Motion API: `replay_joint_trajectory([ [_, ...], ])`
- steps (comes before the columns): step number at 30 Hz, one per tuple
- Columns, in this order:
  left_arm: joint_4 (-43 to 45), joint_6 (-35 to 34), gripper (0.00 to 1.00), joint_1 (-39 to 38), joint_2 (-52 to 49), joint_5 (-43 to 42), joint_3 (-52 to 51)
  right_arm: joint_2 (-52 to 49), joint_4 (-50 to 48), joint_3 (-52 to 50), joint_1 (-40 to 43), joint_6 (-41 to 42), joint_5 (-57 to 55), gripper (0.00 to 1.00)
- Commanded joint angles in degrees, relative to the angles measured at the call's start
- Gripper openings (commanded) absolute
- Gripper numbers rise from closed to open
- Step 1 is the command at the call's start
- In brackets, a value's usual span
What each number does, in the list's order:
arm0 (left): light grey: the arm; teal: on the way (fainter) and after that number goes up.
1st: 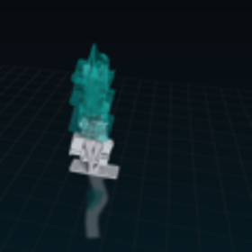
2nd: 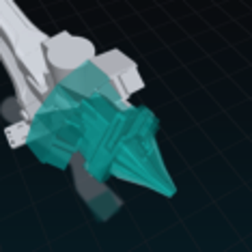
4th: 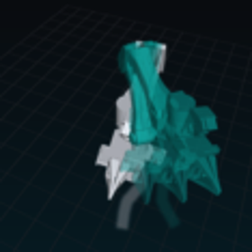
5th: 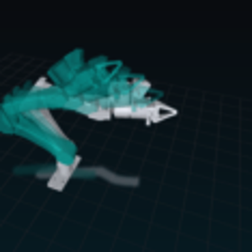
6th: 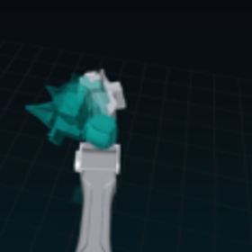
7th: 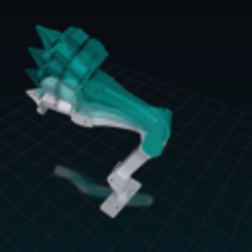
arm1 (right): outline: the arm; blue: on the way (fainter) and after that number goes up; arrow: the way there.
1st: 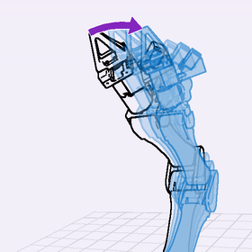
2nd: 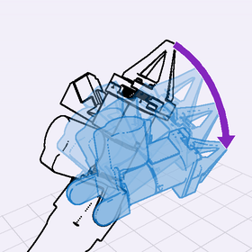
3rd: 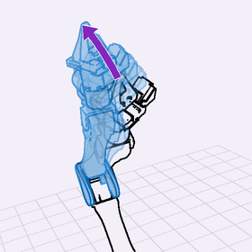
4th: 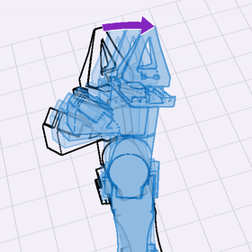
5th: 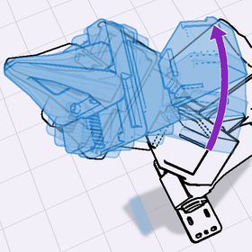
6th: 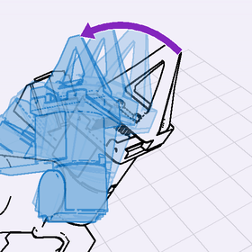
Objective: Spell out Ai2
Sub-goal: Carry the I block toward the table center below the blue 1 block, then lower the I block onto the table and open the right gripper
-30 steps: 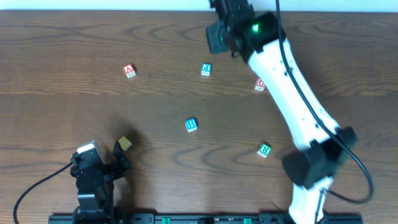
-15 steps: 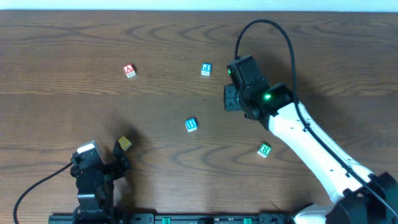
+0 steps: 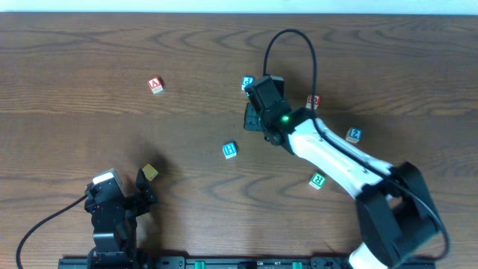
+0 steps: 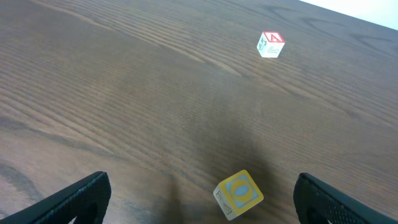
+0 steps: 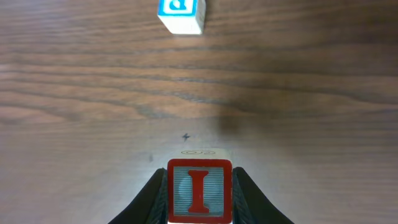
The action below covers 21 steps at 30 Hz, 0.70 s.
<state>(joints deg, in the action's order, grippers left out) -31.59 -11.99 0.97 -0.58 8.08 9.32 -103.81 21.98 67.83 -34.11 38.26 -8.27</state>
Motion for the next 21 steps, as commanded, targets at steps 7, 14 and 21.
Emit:
replay_joint_trajectory([
  [7,0.13,-0.39,0.95,0.17,0.33,0.37,-0.85,-7.93,-3.34,4.42,-1.62,-5.38,1.14,0.02],
  [14,0.13,-0.39,0.95,0.17,0.33,0.37,-0.85,-9.84,-2.95,6.75,-2.49,-6.23,0.92,0.02],
  [21,0.13,-0.39,0.95,0.17,0.33,0.37,-0.85,-9.97,-2.49,6.75,-3.21,-6.19,-1.97,0.02],
])
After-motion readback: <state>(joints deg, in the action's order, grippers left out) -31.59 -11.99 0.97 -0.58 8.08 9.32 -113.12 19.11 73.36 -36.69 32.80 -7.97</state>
